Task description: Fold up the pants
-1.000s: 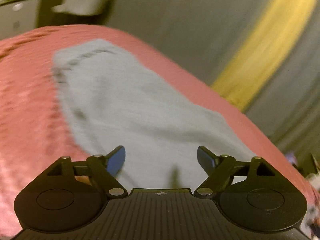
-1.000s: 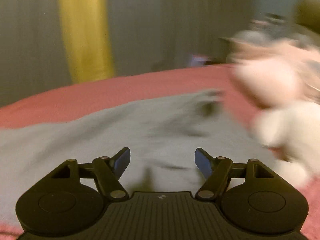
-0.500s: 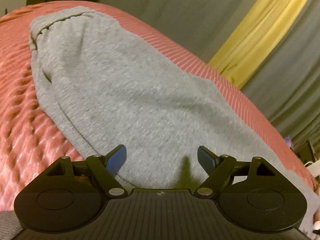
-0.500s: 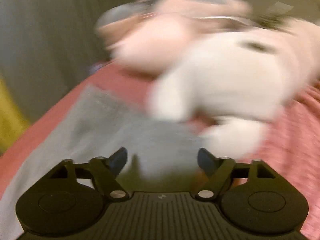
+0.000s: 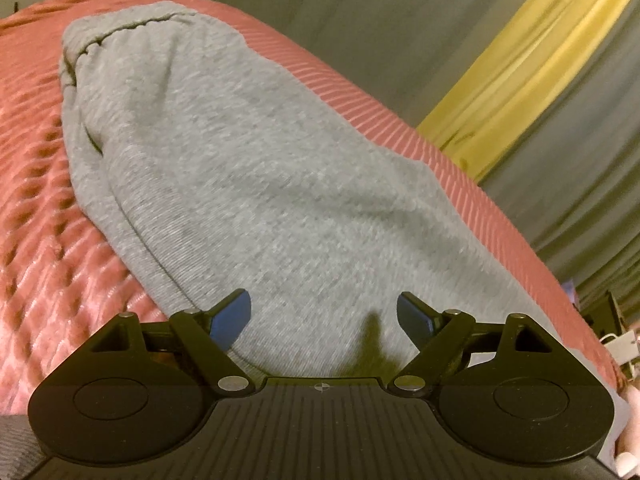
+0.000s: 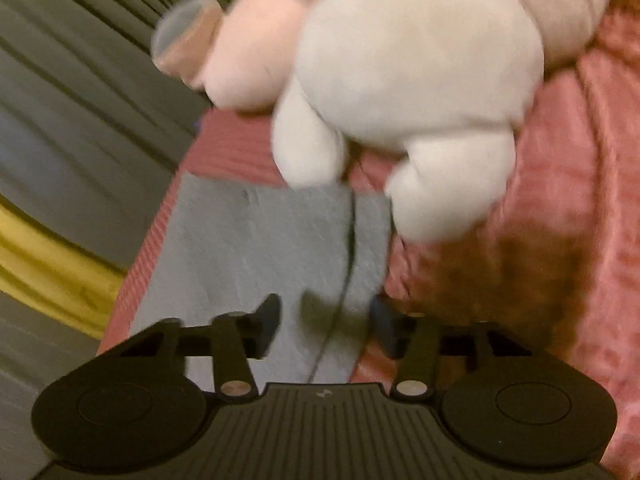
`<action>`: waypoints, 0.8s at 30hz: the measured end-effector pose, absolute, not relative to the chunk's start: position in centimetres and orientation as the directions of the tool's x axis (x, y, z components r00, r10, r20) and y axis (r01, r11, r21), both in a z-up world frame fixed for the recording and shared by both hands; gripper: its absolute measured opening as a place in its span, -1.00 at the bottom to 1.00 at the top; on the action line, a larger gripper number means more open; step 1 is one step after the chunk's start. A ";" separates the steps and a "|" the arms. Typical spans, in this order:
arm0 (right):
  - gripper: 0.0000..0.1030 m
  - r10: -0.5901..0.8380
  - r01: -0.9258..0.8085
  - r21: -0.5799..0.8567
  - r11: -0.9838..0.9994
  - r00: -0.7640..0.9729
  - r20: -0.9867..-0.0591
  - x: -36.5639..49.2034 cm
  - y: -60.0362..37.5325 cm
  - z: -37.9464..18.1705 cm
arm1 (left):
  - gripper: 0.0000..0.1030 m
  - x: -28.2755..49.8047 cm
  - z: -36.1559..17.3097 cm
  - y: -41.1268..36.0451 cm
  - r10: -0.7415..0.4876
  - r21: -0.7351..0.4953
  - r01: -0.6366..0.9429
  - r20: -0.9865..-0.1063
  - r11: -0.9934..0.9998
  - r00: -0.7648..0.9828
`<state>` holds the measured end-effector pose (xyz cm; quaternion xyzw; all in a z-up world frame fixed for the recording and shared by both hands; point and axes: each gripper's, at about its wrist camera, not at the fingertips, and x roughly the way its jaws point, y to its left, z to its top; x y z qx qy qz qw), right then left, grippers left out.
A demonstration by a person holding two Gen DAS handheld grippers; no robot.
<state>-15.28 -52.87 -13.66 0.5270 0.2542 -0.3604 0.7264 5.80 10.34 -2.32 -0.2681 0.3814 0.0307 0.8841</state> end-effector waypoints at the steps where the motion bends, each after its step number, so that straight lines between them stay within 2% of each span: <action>1: -0.22 -0.225 0.786 0.593 0.174 0.618 -0.754 -15.8 -52.7 -13.8 | 0.69 5.8 -2.3 10.3 -0.151 -0.451 -0.259 -0.691 0.854 0.707; 9: -0.23 -0.149 0.757 0.622 0.199 0.651 -0.745 -17.9 -52.2 -12.9 | 0.72 5.8 -2.3 10.5 -0.160 -0.462 -0.256 -0.687 0.849 0.709; 11: -0.23 -0.188 0.781 0.583 0.225 0.622 -0.760 -17.7 -52.1 -12.1 | 0.72 5.8 -2.4 10.5 -0.162 -0.465 -0.257 -0.686 0.847 0.709; 15: -0.24 -0.199 0.747 0.600 0.286 0.659 -0.725 -17.2 -51.9 -11.3 | 0.74 5.9 -2.4 10.5 -0.161 -0.464 -0.256 -0.686 0.848 0.709; 21: -0.50 -0.133 0.743 0.613 0.267 0.659 -0.741 -15.8 -52.9 -13.0 | 0.75 5.9 -2.4 10.5 -0.162 -0.467 -0.256 -0.685 0.846 0.711; 24: -0.77 -0.098 0.733 0.635 0.246 0.670 -0.736 -15.5 -53.1 -13.8 | 0.77 6.0 -2.4 10.5 -0.165 -0.471 -0.257 -0.683 0.844 0.712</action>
